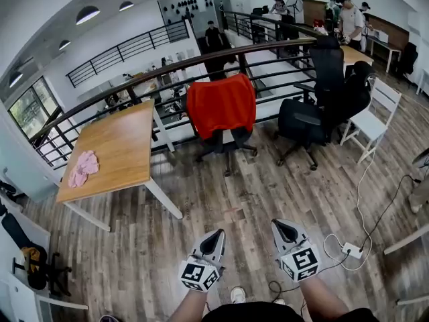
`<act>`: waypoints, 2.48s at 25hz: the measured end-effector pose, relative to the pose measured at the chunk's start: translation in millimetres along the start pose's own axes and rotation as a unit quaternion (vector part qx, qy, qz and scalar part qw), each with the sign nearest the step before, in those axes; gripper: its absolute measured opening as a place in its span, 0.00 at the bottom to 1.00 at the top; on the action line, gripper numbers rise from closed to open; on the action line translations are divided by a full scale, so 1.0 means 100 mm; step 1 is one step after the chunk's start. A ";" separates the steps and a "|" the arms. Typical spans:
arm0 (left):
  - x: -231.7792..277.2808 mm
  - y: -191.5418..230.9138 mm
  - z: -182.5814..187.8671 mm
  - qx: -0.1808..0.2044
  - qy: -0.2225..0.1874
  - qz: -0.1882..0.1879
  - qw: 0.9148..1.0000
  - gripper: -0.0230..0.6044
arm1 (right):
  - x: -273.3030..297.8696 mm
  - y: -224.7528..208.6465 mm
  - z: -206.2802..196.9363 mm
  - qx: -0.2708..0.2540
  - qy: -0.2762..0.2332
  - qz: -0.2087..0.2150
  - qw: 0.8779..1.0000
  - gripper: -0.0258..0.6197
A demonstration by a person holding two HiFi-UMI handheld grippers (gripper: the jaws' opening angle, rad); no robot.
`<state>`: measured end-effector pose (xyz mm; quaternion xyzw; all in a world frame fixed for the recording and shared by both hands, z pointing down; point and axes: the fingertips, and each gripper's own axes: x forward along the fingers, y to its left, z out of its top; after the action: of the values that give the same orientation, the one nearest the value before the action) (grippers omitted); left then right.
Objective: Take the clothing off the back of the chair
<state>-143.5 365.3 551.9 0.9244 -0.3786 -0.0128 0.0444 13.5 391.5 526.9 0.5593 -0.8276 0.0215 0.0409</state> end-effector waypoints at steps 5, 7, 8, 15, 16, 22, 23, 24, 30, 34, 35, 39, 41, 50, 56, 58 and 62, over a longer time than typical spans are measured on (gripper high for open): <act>-0.20 0.25 0.02 -0.004 -0.003 -0.018 1.000 0.06 | 0.13 0.29 -0.07 0.017 0.002 0.007 1.000 0.04; -0.29 0.38 0.02 -0.003 0.000 -0.022 1.000 0.06 | 0.16 0.37 -0.09 0.023 0.004 -0.006 1.000 0.04; -0.34 0.45 0.03 -0.003 0.001 -0.023 1.000 0.06 | 0.17 0.40 -0.09 0.024 0.006 -0.011 1.000 0.04; -0.47 0.85 -0.02 -0.022 0.006 -0.024 0.999 0.06 | 0.38 0.62 -0.08 0.017 0.029 -0.016 0.999 0.05; -0.46 0.86 -0.03 -0.024 0.007 -0.026 0.999 0.06 | 0.41 0.61 -0.08 0.016 0.031 -0.017 0.999 0.04; -0.19 1.05 -0.07 -0.025 0.011 -0.029 0.999 0.06 | 0.67 0.39 -0.11 0.018 0.034 -0.019 0.999 0.04; -0.12 1.10 -0.06 -0.023 0.012 -0.028 0.999 0.06 | 0.74 0.33 -0.10 0.019 0.034 -0.018 0.999 0.04; -0.04 1.15 -0.05 -0.021 0.012 -0.026 0.999 0.06 | 0.81 0.27 -0.09 0.019 0.033 -0.017 0.999 0.04; 0.66 1.34 0.00 -0.018 0.016 -0.024 0.999 0.06 | 1.30 -0.26 -0.05 0.014 0.034 0.001 0.999 0.04; 1.15 1.49 0.04 -0.011 0.014 -0.022 1.000 0.06 | 1.63 -0.63 -0.04 0.012 0.034 0.007 0.999 0.04; 1.26 1.53 0.04 -0.011 0.013 -0.022 1.000 0.06 | 1.71 -0.72 -0.03 0.012 0.033 0.008 0.999 0.04; 1.66 1.59 0.01 -0.013 0.017 -0.024 0.999 0.06 | 1.96 -1.05 -0.04 0.012 0.037 0.011 0.999 0.04; 1.83 1.61 -0.02 -0.013 0.022 -0.024 0.999 0.06 | 2.05 -1.20 -0.07 0.017 0.040 0.013 0.999 0.04; 2.54 1.79 0.01 -0.005 0.028 -0.002 1.000 0.06 | 2.46 -1.82 -0.03 0.021 0.037 0.033 0.999 0.05; 2.79 1.87 0.14 0.004 0.022 0.017 1.000 0.06 | 2.72 -2.07 0.00 0.024 0.033 0.051 0.998 0.05; 2.85 1.93 0.14 0.009 0.025 0.021 0.999 0.06 | 2.80 -2.13 -0.03 0.027 0.034 0.053 0.998 0.05; 2.95 2.12 0.11 0.003 0.026 0.037 0.999 0.06 | 3.01 -2.28 -0.04 0.031 0.032 0.056 0.997 0.04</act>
<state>-81.4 7.4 563.1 0.9097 -0.4116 0.0136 0.0522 113.2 28.3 555.7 0.5123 -0.8548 0.0674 0.0482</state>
